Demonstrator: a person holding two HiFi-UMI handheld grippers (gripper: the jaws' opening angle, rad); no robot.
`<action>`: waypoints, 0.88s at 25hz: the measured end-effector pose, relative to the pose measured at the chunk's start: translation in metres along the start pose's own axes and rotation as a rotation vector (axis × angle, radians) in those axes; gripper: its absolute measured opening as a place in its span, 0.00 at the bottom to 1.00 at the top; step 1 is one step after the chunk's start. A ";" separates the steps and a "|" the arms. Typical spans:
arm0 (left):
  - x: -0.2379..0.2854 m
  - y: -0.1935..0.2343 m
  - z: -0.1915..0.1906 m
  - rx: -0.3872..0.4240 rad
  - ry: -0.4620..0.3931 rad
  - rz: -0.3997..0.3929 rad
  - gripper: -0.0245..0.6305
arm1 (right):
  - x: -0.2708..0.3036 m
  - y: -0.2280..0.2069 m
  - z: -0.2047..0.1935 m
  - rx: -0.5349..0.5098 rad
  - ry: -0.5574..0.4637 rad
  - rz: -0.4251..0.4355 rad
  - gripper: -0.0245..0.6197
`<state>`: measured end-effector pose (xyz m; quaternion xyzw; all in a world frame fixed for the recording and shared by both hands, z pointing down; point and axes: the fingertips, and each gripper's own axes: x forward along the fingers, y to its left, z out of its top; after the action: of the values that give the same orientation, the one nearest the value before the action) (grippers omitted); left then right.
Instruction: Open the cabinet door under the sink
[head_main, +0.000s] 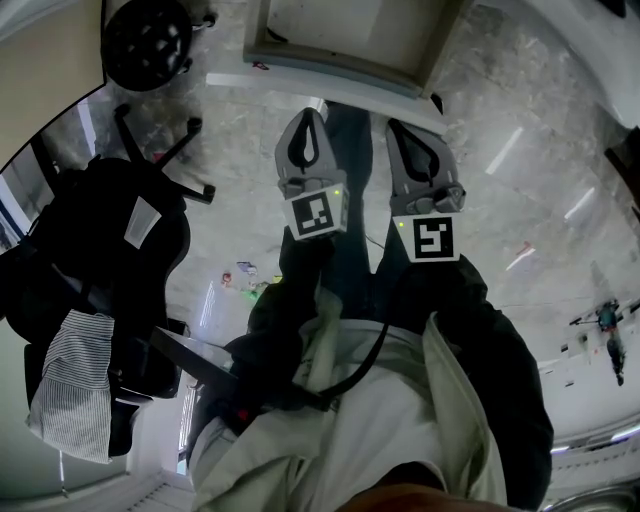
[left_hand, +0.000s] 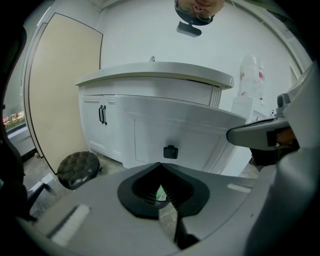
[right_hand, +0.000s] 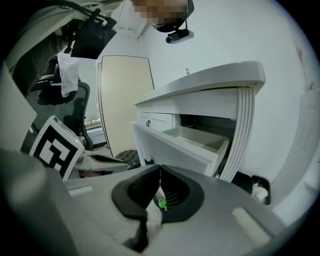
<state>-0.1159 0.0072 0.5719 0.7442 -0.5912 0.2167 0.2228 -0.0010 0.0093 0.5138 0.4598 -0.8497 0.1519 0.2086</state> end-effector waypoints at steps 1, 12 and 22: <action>0.000 0.001 -0.001 0.001 0.001 -0.001 0.05 | 0.003 -0.002 0.001 0.004 0.001 -0.009 0.04; -0.005 0.006 -0.008 -0.007 0.018 -0.021 0.05 | 0.022 -0.023 0.009 -0.041 0.016 -0.050 0.04; -0.006 0.015 -0.013 -0.003 0.015 -0.012 0.05 | 0.064 -0.094 0.029 -0.116 0.020 -0.121 0.04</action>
<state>-0.1324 0.0166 0.5799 0.7457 -0.5855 0.2199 0.2297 0.0404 -0.1001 0.5264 0.4960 -0.8256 0.0940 0.2520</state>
